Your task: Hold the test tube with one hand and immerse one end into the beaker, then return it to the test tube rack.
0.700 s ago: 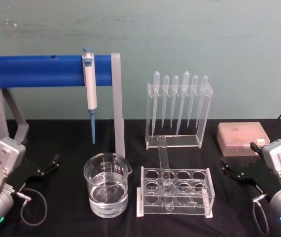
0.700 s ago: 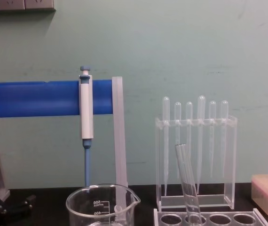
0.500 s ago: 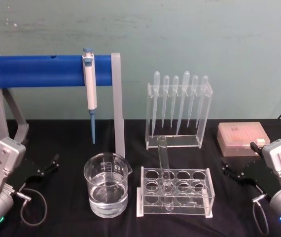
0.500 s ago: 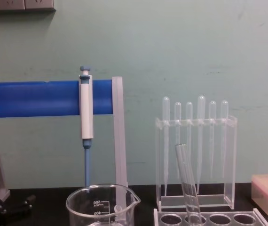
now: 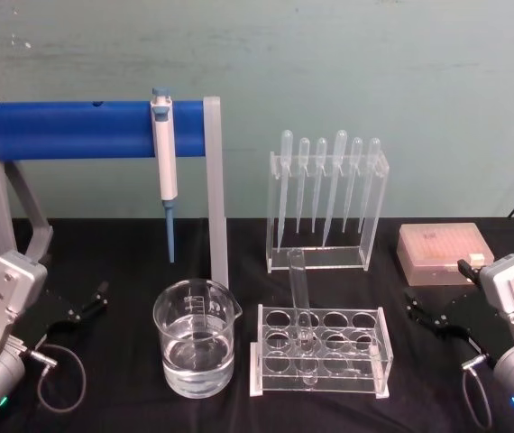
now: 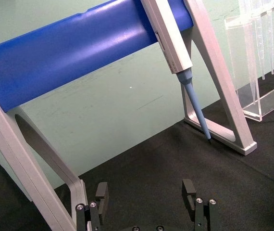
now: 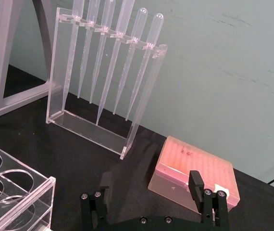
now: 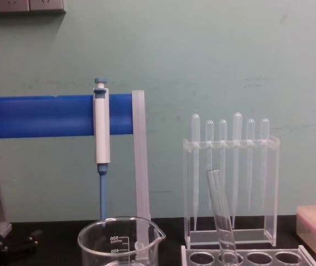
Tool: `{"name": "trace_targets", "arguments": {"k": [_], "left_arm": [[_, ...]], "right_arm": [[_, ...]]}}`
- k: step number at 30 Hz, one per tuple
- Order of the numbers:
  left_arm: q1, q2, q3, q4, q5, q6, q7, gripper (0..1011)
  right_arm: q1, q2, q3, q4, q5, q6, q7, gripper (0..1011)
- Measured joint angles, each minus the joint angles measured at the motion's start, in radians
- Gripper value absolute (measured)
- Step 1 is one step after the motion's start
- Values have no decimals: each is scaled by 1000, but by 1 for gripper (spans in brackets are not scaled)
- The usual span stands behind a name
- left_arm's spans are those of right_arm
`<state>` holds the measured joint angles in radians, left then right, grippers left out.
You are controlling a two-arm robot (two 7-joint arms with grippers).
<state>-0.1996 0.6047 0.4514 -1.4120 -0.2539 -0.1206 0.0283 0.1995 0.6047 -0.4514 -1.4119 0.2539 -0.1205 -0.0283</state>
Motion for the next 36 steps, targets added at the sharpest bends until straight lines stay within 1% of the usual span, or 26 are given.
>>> {"name": "trace_targets", "arguments": {"k": [18, 21, 24, 25, 28, 29, 31, 33, 34, 35, 36], "left_arm": [[0, 0, 0, 0, 0, 0, 0, 1000], [0, 0, 0, 0, 0, 0, 0, 1000], [0, 0, 0, 0, 0, 0, 0, 1000], [0, 0, 0, 0, 0, 0, 0, 1000], [0, 0, 0, 0, 0, 0, 0, 1000], [0, 0, 0, 0, 0, 0, 0, 1000], [0, 0, 0, 0, 0, 0, 0, 1000], [0, 0, 0, 0, 0, 0, 0, 1000], [0, 0, 0, 0, 0, 0, 0, 1000], [0, 0, 0, 0, 0, 0, 0, 1000], [0, 0, 0, 0, 0, 0, 0, 1000]], "right_arm": [[0, 0, 0, 0, 0, 0, 0, 1002], [-9, 8, 14, -30, -11, -6, 0, 1002], [-25, 24, 33, -77, -18, -7, -1, 1002], [-35, 34, 42, -105, -22, -1, -1, 1002], [-50, 47, 54, -145, -24, 9, 0, 1003], [-65, 57, 64, -174, -21, 16, 1, 1003], [-79, 66, 75, -200, -10, 21, 12, 1002], [-106, 85, 93, -241, 28, 25, 56, 1003], [-106, 85, 93, -241, 28, 25, 56, 1003], [-117, 97, 99, -260, 56, 30, 92, 1002], [-122, 104, 102, -267, 70, 33, 111, 1003]]}}
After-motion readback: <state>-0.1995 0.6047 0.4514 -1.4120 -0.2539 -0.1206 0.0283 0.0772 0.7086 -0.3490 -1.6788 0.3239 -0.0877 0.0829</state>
